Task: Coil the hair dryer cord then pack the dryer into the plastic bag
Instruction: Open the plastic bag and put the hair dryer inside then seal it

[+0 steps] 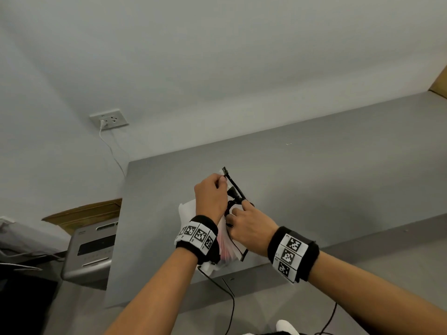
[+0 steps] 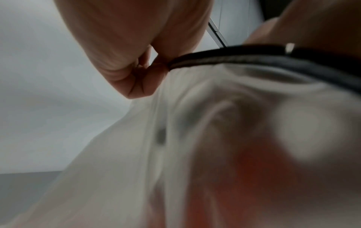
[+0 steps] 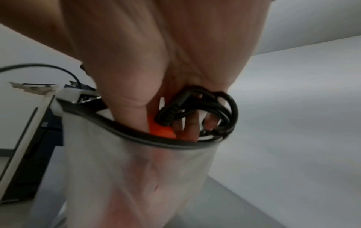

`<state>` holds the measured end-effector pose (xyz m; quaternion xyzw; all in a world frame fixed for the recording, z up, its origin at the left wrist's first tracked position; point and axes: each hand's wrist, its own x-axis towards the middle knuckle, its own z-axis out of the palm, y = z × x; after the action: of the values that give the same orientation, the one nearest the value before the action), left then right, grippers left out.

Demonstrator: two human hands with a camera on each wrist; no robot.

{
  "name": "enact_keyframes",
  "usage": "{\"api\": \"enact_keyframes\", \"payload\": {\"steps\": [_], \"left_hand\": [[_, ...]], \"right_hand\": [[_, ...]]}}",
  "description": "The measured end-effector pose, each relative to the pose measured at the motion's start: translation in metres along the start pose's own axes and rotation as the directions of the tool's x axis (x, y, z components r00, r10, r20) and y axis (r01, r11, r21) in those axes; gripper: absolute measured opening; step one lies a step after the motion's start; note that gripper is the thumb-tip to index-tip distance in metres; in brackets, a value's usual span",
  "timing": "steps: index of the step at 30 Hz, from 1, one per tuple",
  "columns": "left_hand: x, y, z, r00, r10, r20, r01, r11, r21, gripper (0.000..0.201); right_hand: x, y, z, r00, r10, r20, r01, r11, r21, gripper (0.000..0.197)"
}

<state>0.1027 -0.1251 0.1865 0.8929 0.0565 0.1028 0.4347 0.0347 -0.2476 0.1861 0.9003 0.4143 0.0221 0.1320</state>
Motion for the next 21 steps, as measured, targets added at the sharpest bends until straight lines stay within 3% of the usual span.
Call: {"api": "enact_keyframes", "payload": {"steps": [4,7,9,11,13,16,18,21], "left_hand": [[-0.008,0.007,-0.003,1.000,-0.007,-0.012,0.006,0.997,-0.079,0.032],[-0.014,0.008,-0.013,1.000,-0.011,-0.019,0.009,0.993,-0.114,0.025],[-0.009,0.002,-0.025,0.996,-0.066,-0.060,0.057,0.989,-0.139,0.023],[-0.003,-0.007,-0.036,0.989,-0.112,-0.092,0.095,0.981,-0.169,0.023],[0.001,-0.012,-0.043,0.989,-0.133,-0.072,0.115,0.970,-0.212,0.022],[0.002,-0.013,-0.047,0.985,-0.168,-0.027,0.153,0.943,-0.295,0.020],[0.002,-0.011,-0.048,0.984,-0.172,-0.050,0.150,0.944,-0.292,0.020],[0.001,-0.010,-0.050,0.978,-0.179,-0.106,0.141,0.946,-0.291,0.017]], "right_hand": [[0.011,0.007,-0.018,0.984,-0.151,0.094,0.156,0.987,-0.048,0.010],[0.017,0.015,-0.022,0.979,-0.205,0.013,0.205,0.979,0.005,0.019],[0.015,0.017,-0.019,0.979,-0.177,-0.105,0.187,0.977,0.098,0.025],[0.006,0.016,-0.018,0.972,-0.042,-0.231,0.087,0.979,0.185,0.026],[-0.007,0.008,-0.012,0.935,0.193,-0.297,-0.074,0.927,0.368,0.031],[-0.020,-0.011,0.002,0.843,0.512,-0.163,-0.280,0.677,0.680,0.033],[-0.020,-0.020,0.014,0.788,0.611,-0.076,-0.350,0.546,0.761,0.039],[-0.019,-0.024,0.021,0.711,0.702,-0.032,-0.376,0.419,0.826,0.048]]}}
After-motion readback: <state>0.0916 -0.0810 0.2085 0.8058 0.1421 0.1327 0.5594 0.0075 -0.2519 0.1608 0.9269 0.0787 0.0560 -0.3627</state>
